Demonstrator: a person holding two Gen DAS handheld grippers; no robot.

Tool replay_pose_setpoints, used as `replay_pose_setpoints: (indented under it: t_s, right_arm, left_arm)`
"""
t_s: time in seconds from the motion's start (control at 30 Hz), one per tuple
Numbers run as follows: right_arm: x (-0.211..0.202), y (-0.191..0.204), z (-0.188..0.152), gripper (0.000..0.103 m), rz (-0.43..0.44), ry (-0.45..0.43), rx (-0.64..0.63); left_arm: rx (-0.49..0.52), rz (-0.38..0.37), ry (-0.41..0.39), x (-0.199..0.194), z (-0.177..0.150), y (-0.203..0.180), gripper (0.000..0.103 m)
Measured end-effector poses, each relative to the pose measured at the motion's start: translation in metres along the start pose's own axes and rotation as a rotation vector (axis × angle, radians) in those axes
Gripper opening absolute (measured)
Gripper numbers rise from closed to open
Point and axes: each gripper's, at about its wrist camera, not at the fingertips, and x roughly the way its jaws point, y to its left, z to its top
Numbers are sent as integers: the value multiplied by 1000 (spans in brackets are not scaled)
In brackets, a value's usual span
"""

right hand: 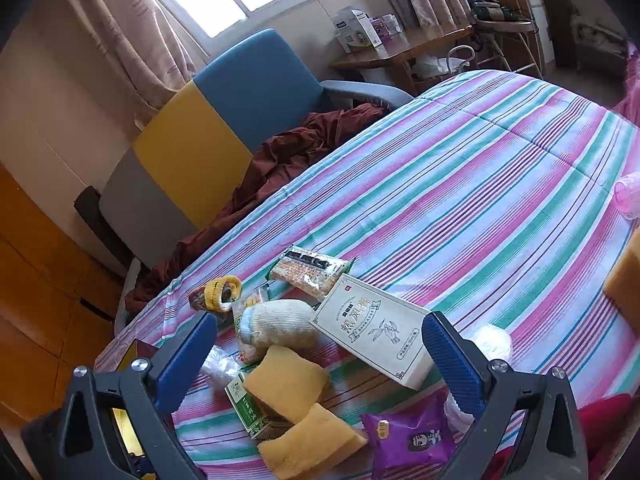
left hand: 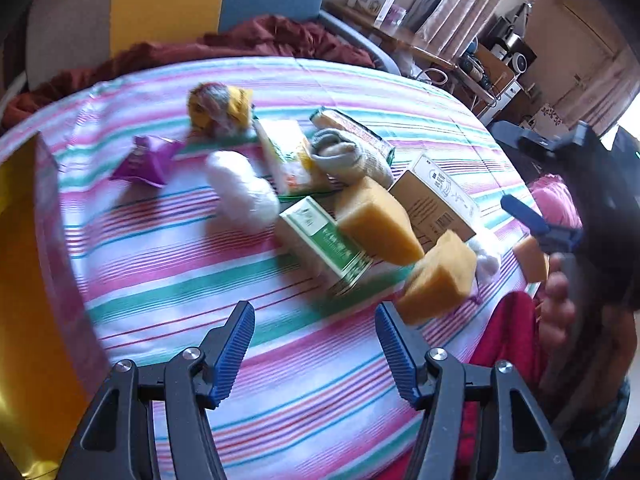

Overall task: Organize objects
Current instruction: 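Grasp the green essential-oil box with the left tool while the right tool grasps the white ointment box, then carry the green box to the gold tray and open the left tool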

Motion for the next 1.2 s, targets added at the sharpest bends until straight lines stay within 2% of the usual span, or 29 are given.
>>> replay_pose_setpoints:
  t_s: [0.27, 0.4, 0.43, 0.47, 0.53, 0.57, 0.8, 0.97, 1.07, 1.2]
  right_arm:
    - [4, 0, 0, 103, 31, 15, 2]
    - [6, 0, 0, 103, 44, 23, 4]
    - [6, -1, 0, 103, 44, 21, 9]
    - [6, -1, 1, 103, 42, 18, 16]
    - [7, -2, 1, 103, 44, 19, 20]
    - [7, -3, 1, 103, 43, 20, 21]
    - [9, -3, 2, 103, 21, 26, 19]
    - [9, -11, 3, 103, -15, 19, 47]
    - [8, -18, 4, 103, -49, 16, 75]
    - [13, -13, 3, 103, -104, 33, 48]
  left_arm:
    - [-66, 31, 42, 51, 33, -5, 64]
    - [-14, 83, 26, 63, 39, -8, 62]
    - [14, 86, 19, 62, 37, -8, 59]
    - [28, 86, 11, 60, 34, -7, 54]
    - [52, 74, 6, 54, 25, -4, 33]
    - [73, 72, 1, 49, 17, 0, 31]
    - [158, 48, -49, 21, -35, 11, 30]
    - [235, 89, -77, 0, -74, 11, 30]
    - [222, 80, -88, -10, -86, 16, 30]
    - [211, 71, -92, -13, -86, 16, 30]
